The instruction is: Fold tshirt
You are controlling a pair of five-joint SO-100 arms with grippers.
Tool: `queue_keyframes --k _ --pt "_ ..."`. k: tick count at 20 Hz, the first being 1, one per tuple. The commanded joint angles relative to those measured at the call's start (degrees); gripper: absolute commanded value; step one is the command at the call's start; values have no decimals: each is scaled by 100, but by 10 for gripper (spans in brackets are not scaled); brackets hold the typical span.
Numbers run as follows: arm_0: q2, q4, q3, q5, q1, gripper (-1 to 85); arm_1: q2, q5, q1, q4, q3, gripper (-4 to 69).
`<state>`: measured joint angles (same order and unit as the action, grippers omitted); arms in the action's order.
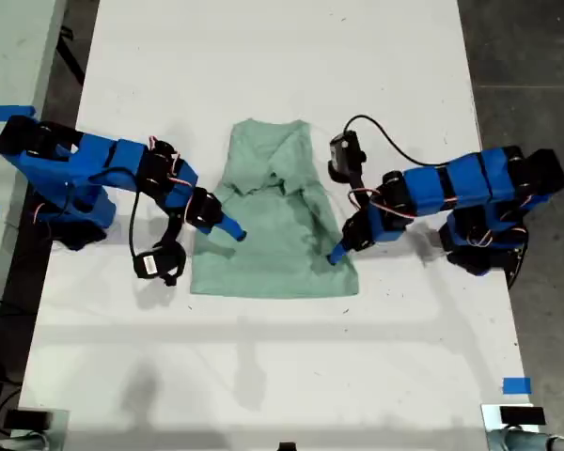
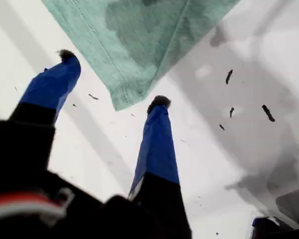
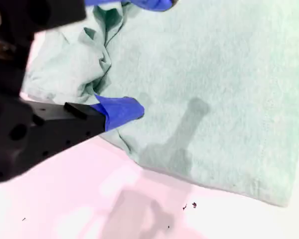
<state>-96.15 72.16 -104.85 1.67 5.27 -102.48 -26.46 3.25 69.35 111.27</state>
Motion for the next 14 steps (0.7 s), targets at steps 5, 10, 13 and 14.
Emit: queue_keyframes --k 5,10,13,14 --pt "-404 -237 -114 -44 0 305 -264 352 79 -1617 1345 18" --pt "-404 -343 -246 -97 9 300 -114 26 9 -1740 598 -11" --pt "-422 -352 -229 -97 9 296 -123 -176 -202 -1749 -334 -12" --pt "-439 -352 -220 -97 9 296 -141 -229 -264 -1890 -527 -12"
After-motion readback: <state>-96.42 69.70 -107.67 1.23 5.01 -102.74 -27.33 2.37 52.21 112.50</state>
